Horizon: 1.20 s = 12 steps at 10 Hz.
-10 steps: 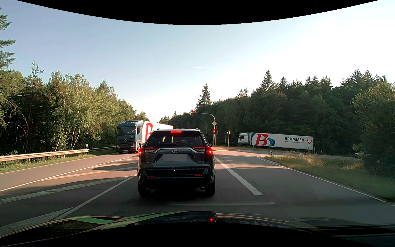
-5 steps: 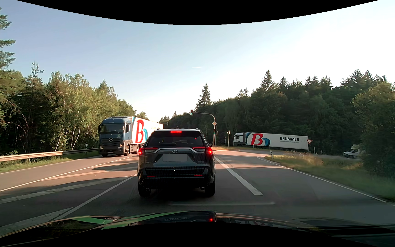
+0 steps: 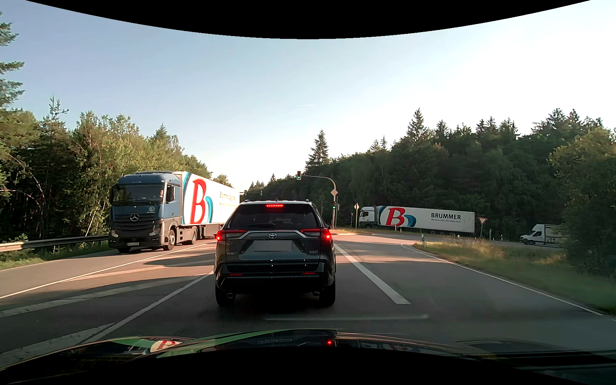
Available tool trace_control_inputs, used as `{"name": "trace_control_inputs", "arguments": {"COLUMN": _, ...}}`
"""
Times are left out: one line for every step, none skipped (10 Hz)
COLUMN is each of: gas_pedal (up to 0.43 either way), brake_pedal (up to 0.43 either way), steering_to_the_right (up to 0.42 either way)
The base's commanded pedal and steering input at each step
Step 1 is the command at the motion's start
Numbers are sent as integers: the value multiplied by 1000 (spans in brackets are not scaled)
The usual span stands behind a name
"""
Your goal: Follow the waypoints while adhering to traffic rules and regulations
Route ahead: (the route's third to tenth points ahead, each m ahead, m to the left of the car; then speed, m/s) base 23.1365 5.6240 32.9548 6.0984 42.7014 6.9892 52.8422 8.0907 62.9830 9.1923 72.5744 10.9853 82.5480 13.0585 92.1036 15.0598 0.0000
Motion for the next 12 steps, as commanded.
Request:
{"name": "trace_control_inputs", "arguments": {"gas_pedal": 0, "brake_pedal": 250, "steering_to_the_right": -11}}
{"name": "trace_control_inputs", "arguments": {"gas_pedal": 0, "brake_pedal": 250, "steering_to_the_right": -11}}
{"name": "trace_control_inputs", "arguments": {"gas_pedal": 0, "brake_pedal": 250, "steering_to_the_right": -10}}
{"name": "trace_control_inputs", "arguments": {"gas_pedal": 0, "brake_pedal": 250, "steering_to_the_right": -11}}
{"name": "trace_control_inputs", "arguments": {"gas_pedal": 0, "brake_pedal": 250, "steering_to_the_right": -11}}
{"name": "trace_control_inputs", "arguments": {"gas_pedal": 0, "brake_pedal": 250, "steering_to_the_right": -11}}
{"name": "trace_control_inputs", "arguments": {"gas_pedal": 0, "brake_pedal": 250, "steering_to_the_right": -11}}
{"name": "trace_control_inputs", "arguments": {"gas_pedal": 0, "brake_pedal": 250, "steering_to_the_right": -11}}
{"name": "trace_control_inputs", "arguments": {"gas_pedal": 0, "brake_pedal": 250, "steering_to_the_right": -11}}
{"name": "trace_control_inputs", "arguments": {"gas_pedal": 0, "brake_pedal": 250, "steering_to_the_right": -11}}
{"name": "trace_control_inputs", "arguments": {"gas_pedal": 0, "brake_pedal": 256, "steering_to_the_right": -11}}
{"name": "trace_control_inputs", "arguments": {"gas_pedal": 0, "brake_pedal": 244, "steering_to_the_right": -11}}
